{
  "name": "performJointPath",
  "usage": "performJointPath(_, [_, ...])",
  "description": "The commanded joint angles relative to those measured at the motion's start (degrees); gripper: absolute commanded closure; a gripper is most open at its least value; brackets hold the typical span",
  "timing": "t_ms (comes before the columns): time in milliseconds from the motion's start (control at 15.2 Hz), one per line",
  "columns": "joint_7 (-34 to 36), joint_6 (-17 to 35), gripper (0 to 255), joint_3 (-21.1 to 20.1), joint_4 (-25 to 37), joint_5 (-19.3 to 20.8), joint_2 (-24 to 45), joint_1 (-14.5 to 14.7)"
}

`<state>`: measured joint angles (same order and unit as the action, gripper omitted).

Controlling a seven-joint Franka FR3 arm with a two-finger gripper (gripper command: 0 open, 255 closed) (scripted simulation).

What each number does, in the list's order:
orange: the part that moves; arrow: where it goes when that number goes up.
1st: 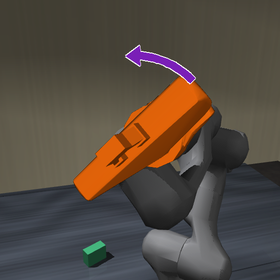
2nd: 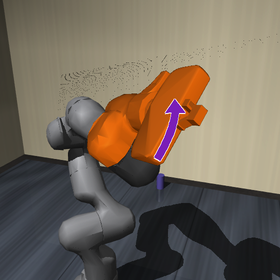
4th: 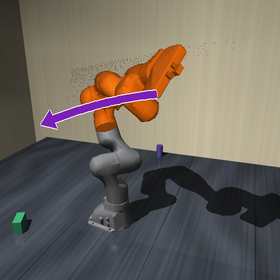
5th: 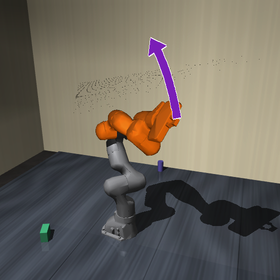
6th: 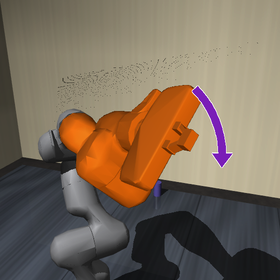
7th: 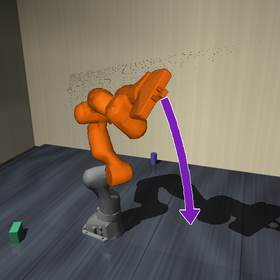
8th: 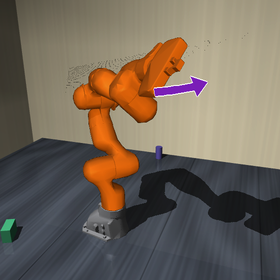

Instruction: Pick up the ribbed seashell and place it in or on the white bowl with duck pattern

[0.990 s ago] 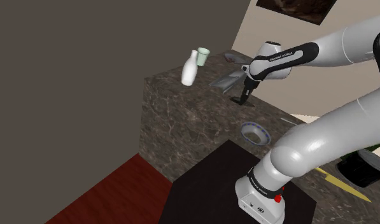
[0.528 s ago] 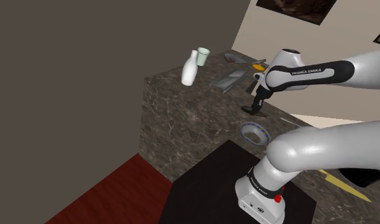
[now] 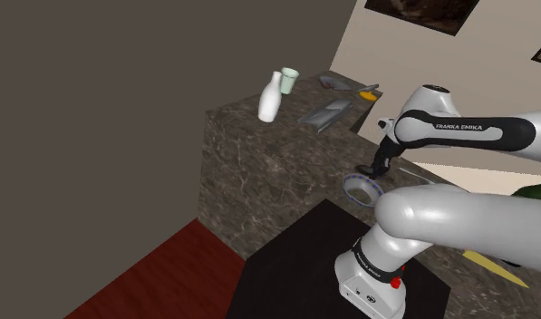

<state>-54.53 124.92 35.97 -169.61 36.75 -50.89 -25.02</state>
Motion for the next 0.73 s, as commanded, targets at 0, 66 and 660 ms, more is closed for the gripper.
performJointPath(0, [0.26, 1.88, 255, 0.75, -0.91, 0.97, 1.02, -0.29])
performJointPath(66, [0.42, 3.06, 255, 1.24, -1.30, 1.51, 1.83, -0.38])
performJointPath(660, [2.25, 14.35, 255, 5.59, -3.84, 6.43, 10.85, -0.55])
